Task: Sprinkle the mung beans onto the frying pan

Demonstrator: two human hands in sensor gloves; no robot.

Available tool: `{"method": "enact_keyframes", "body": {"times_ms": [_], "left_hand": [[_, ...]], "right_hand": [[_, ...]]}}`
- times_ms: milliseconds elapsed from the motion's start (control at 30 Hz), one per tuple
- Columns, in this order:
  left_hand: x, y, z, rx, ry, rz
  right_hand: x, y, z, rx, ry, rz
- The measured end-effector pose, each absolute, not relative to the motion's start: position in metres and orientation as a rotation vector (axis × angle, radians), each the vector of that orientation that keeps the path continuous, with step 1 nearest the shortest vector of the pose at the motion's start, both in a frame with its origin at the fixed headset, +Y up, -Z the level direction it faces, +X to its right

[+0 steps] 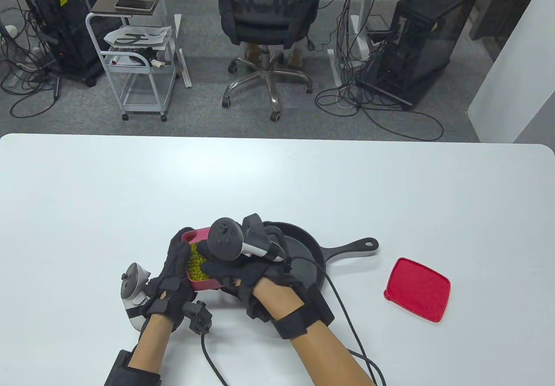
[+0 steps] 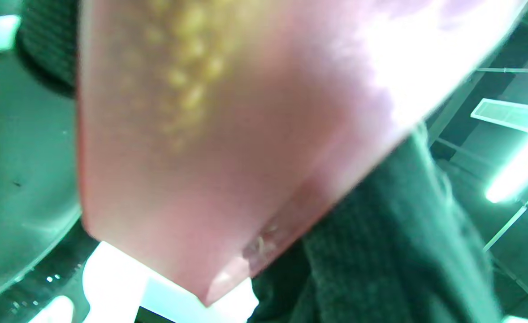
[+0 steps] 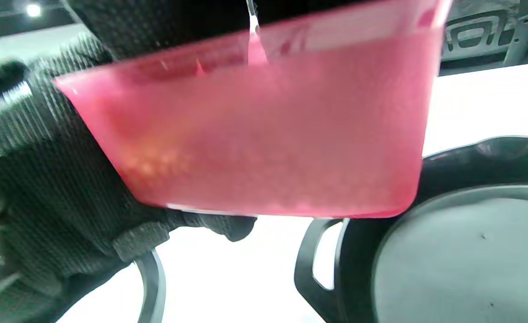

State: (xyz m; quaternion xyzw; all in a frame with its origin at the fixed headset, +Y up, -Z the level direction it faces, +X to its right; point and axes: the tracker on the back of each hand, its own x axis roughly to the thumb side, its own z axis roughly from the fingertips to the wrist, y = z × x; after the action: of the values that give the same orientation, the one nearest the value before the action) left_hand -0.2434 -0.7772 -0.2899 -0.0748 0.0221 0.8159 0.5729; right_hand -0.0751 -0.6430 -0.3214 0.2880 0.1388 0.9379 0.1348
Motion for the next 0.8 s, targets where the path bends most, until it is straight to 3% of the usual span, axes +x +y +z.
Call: {"method": "enact_keyframes", "body": {"times_ms": [267, 467, 800], "left_hand": [[-0.242, -0.779, -0.287, -0.150, 0.089, 1.905], [-0.242, -0.779, -0.286, -0.144, 0.103, 1.886], [-0.241, -0.787, -0.289, -0.165, 0.126, 1.888]], "right_hand": [[-0.084, -0.652, -0.333, 0.726, 0.717, 2.685], [-0.089, -0.658, -0.339, 0.660, 0.823, 2.647], [-0.095, -0.672, -0.346, 0.628, 0.660, 2.675]]}}
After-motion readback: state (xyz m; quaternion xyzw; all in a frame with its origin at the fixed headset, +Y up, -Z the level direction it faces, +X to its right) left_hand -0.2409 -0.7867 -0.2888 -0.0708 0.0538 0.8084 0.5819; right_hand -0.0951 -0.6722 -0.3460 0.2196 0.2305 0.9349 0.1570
